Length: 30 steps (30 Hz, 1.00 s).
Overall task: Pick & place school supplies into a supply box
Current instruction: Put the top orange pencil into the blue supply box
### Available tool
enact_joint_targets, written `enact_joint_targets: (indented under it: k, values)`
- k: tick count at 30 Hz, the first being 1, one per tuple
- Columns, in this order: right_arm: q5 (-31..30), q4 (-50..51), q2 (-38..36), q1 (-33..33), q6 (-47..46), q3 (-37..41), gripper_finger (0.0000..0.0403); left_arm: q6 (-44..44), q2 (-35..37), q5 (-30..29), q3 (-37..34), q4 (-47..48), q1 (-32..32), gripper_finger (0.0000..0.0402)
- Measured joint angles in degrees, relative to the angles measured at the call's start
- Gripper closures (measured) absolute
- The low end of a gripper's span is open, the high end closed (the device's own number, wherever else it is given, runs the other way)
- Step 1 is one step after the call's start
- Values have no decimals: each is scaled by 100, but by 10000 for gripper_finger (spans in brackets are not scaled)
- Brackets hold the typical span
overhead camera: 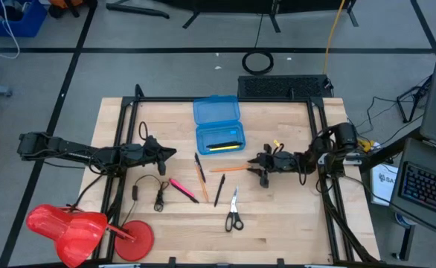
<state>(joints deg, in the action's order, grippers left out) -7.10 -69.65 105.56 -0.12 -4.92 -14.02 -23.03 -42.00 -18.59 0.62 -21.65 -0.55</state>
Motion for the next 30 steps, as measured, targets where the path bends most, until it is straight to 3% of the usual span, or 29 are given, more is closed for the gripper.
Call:
enact_joint_targets:
  k: [10, 17, 23, 30]
  values:
    - [19, -99, 559, 0, -472, -18, 268, 3, 0, -2, 1, 0, -1, 371]
    - [141, -1115, 1250, -4, -465, -18, 329, -18, 0, 0, 1, 4, -1, 371]
    - [203, -1183, 1364, 9, -293, -18, 388, 22, 0, -2, 0, 6, -1, 371]
    - [293, -1171, 1384, 17, -336, -22, 392, 25, 0, -2, 0, 15, -1, 371]
